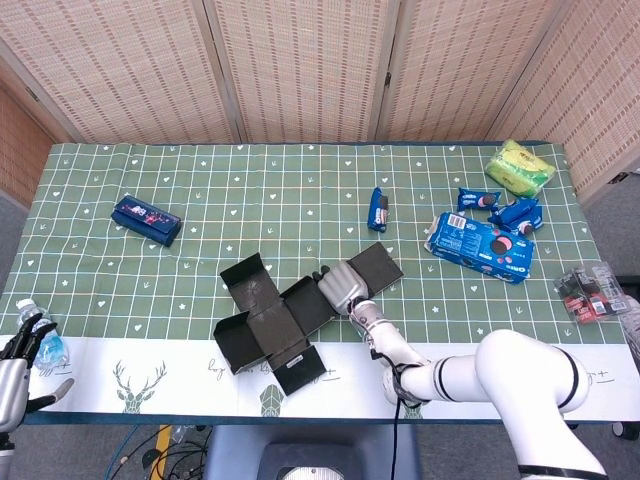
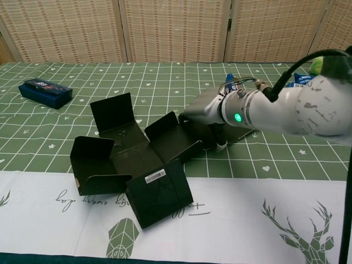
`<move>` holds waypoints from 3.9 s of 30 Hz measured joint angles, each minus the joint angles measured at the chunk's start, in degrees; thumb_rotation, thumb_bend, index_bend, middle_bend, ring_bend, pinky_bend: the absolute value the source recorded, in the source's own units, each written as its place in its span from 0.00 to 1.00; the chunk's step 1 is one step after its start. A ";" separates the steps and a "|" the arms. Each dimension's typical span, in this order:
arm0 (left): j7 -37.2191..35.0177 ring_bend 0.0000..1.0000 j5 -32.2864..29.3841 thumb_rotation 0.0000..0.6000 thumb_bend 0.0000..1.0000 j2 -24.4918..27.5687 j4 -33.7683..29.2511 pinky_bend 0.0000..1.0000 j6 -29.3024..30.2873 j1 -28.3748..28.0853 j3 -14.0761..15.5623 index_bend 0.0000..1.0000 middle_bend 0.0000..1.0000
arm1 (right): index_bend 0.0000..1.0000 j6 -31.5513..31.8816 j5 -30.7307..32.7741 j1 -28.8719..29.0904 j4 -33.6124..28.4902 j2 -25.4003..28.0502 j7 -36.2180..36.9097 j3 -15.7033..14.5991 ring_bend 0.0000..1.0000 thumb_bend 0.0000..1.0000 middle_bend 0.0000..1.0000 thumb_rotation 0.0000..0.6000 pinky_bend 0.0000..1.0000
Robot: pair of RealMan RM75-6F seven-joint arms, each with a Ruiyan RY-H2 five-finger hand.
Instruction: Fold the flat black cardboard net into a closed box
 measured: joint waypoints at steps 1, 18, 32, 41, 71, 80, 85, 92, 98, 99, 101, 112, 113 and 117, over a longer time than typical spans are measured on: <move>-0.30 0.23 0.49 1.00 0.11 -0.15 0.51 0.41 -0.24 -0.50 -0.12 0.21 0.11 | 0.29 0.55 -0.79 -0.51 -0.38 0.18 0.79 0.20 0.70 0.33 0.33 1.00 0.82; -12.15 0.65 11.78 1.00 0.11 -12.35 23.57 0.53 -11.92 -19.64 -2.33 0.16 0.15 | 0.30 10.62 -12.23 -11.73 -10.61 5.32 11.19 2.24 0.71 0.33 0.34 1.00 0.82; -5.51 0.59 12.84 1.00 0.11 -23.67 28.46 0.53 -18.33 -26.96 -0.47 0.00 0.00 | 0.30 11.22 -16.62 -16.96 -11.84 7.01 13.90 2.80 0.71 0.33 0.34 1.00 0.82; -7.72 0.59 9.89 1.00 0.11 -30.23 28.40 0.53 -19.09 -29.50 -1.78 0.00 0.00 | 0.30 10.87 -19.43 -19.05 -11.82 6.77 15.22 3.96 0.71 0.33 0.34 1.00 0.82; -26.95 0.56 1.02 1.00 0.11 -30.16 14.96 0.61 -25.12 -33.12 -4.07 0.03 0.00 | 0.30 1.38 -31.61 -15.93 -11.23 10.33 13.86 6.43 0.72 0.36 0.35 1.00 0.82; -27.91 0.57 -0.84 1.00 0.11 -30.02 12.62 0.61 -25.73 -32.13 -3.19 0.07 0.03 | 0.30 -0.08 -30.12 -15.16 -10.47 9.62 14.23 7.34 0.72 0.36 0.35 1.00 0.82; -29.08 0.57 -1.76 1.00 0.11 -30.55 13.10 0.62 -27.30 -32.79 -3.43 0.07 0.04 | 0.30 -1.31 -30.94 -14.79 -10.22 9.58 14.82 7.22 0.72 0.36 0.35 1.00 0.82; -32.88 0.57 -3.63 1.00 0.11 -31.16 14.96 0.65 -30.92 -34.44 -4.76 0.06 0.04 | 0.30 -3.59 -33.43 -14.03 -9.61 10.00 16.20 6.80 0.72 0.37 0.35 1.00 0.82; -36.44 0.57 -4.16 1.00 0.11 -30.67 15.29 0.65 -33.98 -35.99 -5.37 0.05 0.04 | 0.30 -4.81 -36.84 -13.39 -8.90 10.18 17.41 6.60 0.72 0.37 0.35 1.00 0.82; -37.07 0.57 -4.19 1.00 0.11 -30.50 15.22 0.65 -34.49 -36.22 -5.40 0.04 0.04 | 0.30 -4.93 -37.44 -13.28 -8.82 10.23 17.51 6.55 0.72 0.37 0.35 1.00 0.82; -38.64 0.57 -4.21 1.00 0.11 -30.04 14.91 0.65 -35.62 -36.67 -5.38 0.04 0.04 | 0.30 -5.15 -38.85 -13.05 -8.66 10.36 17.68 6.44 0.72 0.37 0.35 1.00 0.82; -50.62 0.57 -1.35 1.00 0.11 -26.89 12.89 0.65 -40.66 -38.93 -3.27 0.04 0.04 | 0.30 -5.96 -44.80 -12.04 -7.44 10.56 17.96 5.91 0.72 0.37 0.35 1.00 0.82; -52.41 0.57 -0.76 1.00 0.11 -26.50 12.67 0.65 -41.00 -39.18 -2.92 0.04 0.04 | 0.30 -6.00 -45.24 -11.97 -7.18 10.52 17.98 5.92 0.72 0.37 0.35 1.00 0.82; -58.05 0.57 1.22 1.00 0.11 -25.64 12.43 0.65 -41.60 -39.95 -1.67 0.06 0.04 | 0.30 -6.04 -46.85 -11.78 -6.20 10.17 18.13 5.93 0.72 0.37 0.35 1.00 0.82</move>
